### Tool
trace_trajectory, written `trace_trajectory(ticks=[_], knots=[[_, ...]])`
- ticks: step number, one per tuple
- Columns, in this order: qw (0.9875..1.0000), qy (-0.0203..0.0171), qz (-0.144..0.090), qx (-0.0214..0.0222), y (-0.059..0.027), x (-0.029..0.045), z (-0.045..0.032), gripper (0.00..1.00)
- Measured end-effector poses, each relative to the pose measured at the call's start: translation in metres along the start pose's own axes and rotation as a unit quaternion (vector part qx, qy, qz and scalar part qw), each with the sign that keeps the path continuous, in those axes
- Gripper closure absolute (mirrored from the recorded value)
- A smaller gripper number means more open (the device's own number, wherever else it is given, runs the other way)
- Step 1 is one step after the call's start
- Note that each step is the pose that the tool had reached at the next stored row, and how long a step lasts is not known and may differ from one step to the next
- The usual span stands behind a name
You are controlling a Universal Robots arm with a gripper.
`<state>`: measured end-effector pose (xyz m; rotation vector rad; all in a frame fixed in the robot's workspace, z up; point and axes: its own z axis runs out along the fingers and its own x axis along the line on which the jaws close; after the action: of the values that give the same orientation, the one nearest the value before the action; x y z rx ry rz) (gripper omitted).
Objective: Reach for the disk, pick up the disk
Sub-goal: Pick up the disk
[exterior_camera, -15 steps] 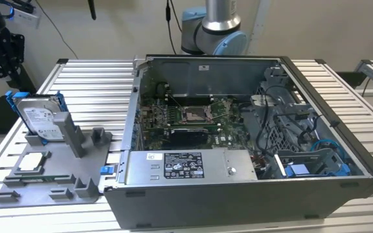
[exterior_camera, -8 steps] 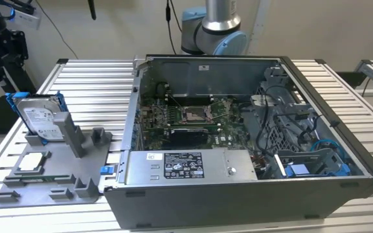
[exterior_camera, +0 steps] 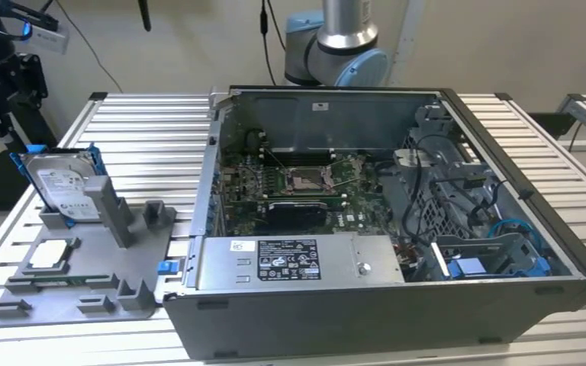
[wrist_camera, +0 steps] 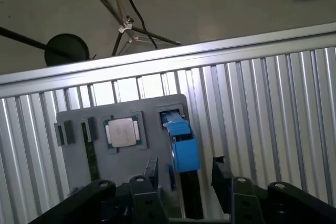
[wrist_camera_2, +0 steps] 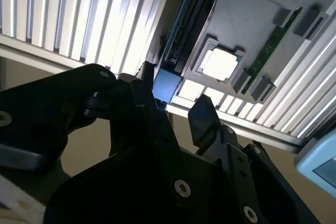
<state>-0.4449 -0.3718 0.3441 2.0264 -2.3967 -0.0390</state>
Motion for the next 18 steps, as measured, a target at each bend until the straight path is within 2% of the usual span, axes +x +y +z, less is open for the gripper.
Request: trace_trajectory(ticks=[8, 18], knots=[[1.0000, -0.0002, -0.001, 0.0002, -0.0001, 0.0002, 0.0010, 0.00], [1.0000, -0.0001, -0.005, 0.0001, -0.0001, 0.0002, 0.0159, 0.00]])
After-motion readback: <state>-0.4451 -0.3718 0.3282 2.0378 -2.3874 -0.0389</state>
